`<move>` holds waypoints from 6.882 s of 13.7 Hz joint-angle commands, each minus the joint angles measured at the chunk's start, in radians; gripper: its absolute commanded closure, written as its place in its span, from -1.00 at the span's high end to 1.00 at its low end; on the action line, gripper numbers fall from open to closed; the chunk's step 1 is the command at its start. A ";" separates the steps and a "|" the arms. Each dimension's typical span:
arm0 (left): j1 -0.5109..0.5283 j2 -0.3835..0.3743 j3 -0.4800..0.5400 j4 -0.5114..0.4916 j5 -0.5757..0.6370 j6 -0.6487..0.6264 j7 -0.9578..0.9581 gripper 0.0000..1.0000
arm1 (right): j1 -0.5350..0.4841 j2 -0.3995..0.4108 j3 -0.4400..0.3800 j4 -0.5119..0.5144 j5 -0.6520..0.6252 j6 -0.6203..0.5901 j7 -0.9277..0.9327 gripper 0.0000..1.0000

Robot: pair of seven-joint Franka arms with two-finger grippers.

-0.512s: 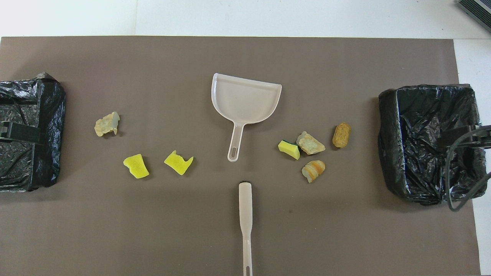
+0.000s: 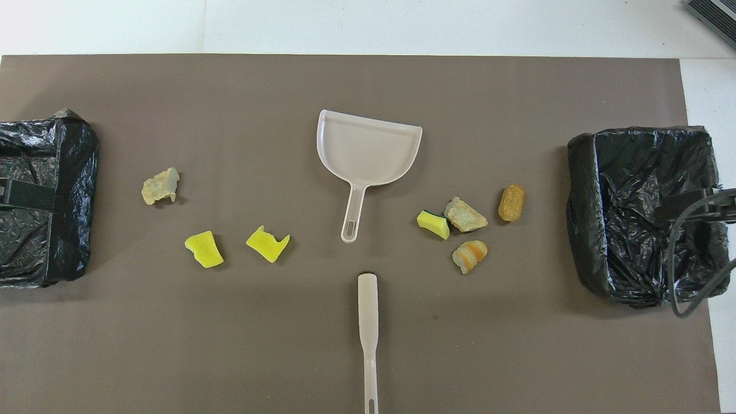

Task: Sweep and dump trash in bin

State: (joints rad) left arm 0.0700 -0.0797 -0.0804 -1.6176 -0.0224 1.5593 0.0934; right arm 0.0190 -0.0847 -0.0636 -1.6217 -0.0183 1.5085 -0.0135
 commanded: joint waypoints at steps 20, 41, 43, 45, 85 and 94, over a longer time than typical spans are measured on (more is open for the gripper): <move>-0.528 -0.219 -0.021 -0.573 -0.045 0.309 -0.155 1.00 | 0.216 0.485 0.080 0.272 0.151 0.177 0.547 1.00; -1.041 -0.037 -0.021 -0.907 -0.041 0.996 -0.790 0.78 | 0.504 0.706 0.139 0.230 0.162 0.438 0.765 0.71; -1.041 -0.037 -0.022 -0.907 -0.016 0.993 -0.787 0.35 | 0.496 0.700 0.137 0.232 0.167 0.449 0.767 0.62; -1.041 -0.037 -0.022 -0.906 -0.002 0.989 -0.787 0.13 | 0.490 0.700 0.137 0.226 0.167 0.469 0.762 0.38; 0.076 0.279 0.001 -0.339 0.174 0.763 0.631 -1.00 | 0.377 0.313 0.137 -0.211 -0.083 0.352 -0.770 -1.00; 0.143 0.250 0.001 -0.434 0.263 0.739 0.691 -1.00 | 0.483 0.355 0.137 -0.230 -0.078 0.429 -0.718 -1.00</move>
State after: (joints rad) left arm 0.2168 0.2320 -0.0729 -1.9464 0.2180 2.3012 0.7867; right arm 0.5119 0.2829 0.0692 -1.8351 -0.1007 1.9181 -0.7007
